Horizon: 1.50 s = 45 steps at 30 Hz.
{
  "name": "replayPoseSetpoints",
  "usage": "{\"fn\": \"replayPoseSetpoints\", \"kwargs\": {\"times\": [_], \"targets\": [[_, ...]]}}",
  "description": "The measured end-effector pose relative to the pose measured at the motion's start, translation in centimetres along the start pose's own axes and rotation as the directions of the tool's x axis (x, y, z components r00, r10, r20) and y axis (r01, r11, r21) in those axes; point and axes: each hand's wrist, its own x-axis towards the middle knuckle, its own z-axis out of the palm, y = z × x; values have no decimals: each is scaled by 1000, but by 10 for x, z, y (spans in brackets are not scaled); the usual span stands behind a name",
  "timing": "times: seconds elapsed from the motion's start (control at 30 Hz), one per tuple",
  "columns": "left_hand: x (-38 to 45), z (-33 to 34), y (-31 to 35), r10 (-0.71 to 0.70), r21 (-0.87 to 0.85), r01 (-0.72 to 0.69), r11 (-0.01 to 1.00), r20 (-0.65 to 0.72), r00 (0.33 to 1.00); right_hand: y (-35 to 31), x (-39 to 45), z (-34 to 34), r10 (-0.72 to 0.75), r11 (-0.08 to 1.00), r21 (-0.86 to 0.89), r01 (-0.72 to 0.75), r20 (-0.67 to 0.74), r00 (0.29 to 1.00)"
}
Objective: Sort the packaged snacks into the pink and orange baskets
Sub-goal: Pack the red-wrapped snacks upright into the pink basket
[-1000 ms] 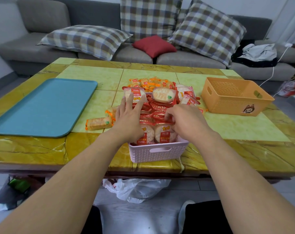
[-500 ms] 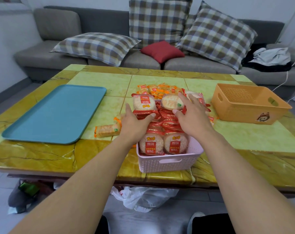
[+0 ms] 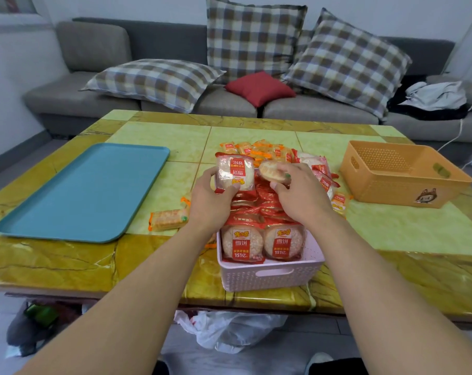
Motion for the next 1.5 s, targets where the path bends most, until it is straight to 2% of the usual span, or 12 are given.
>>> {"fn": "replayPoseSetpoints", "kwargs": {"times": [0.13, 0.23, 0.33, 0.4, 0.53, 0.73, 0.8, 0.97, 1.07, 1.2, 1.37, 1.5], "targets": [[-6, -5, 9, 80, -66, -82, 994, -38, 996, 0, -6, -8, 30, 997, 76, -15, -209, 978], [-13, -14, 25, 144, -125, -153, 980, -79, 986, 2, -11, -16, 176, 935, 349, -65, -295, 939], [-24, -24, 39, 198, -213, -211, 954, -82, 977, 1, -20, -24, 365, 647, 749, -143, -139, 921], [-35, -27, 45, 225, -216, -236, 947, -75, 971, 0, -28, -28, 370, 458, 868, -192, 11, 929], [-52, -27, 51, 243, -234, -230, 945, 29, 970, -2, -41, -33, 324, 372, 905, -207, 83, 942], [-49, -28, 37, 260, 120, -305, 945, 293, 920, 6, -49, -42, 299, 495, 848, -192, 41, 953], [-50, -26, 36, 225, 130, -279, 951, 326, 918, 5, -51, -47, 288, 481, 858, -179, 38, 957], [-49, -27, 41, 300, 15, -315, 949, 264, 917, 4, -51, -54, 230, 426, 893, -144, 47, 972], [-46, -29, 43, 239, 80, -286, 955, 364, 900, 9, -46, -57, 172, 431, 889, -153, 86, 981], [-45, -27, 30, 144, 380, -387, 840, 531, 835, 13, -47, -59, 94, 615, 782, -104, 59, 994], [-43, -22, 32, 242, 540, -520, 662, 502, 830, 18, -47, -59, -5, 784, 621, -23, 43, 999], [-41, -16, 26, 196, 589, -510, 627, 514, 835, 17, -51, -61, -96, 836, 548, 8, 133, 987]]}}
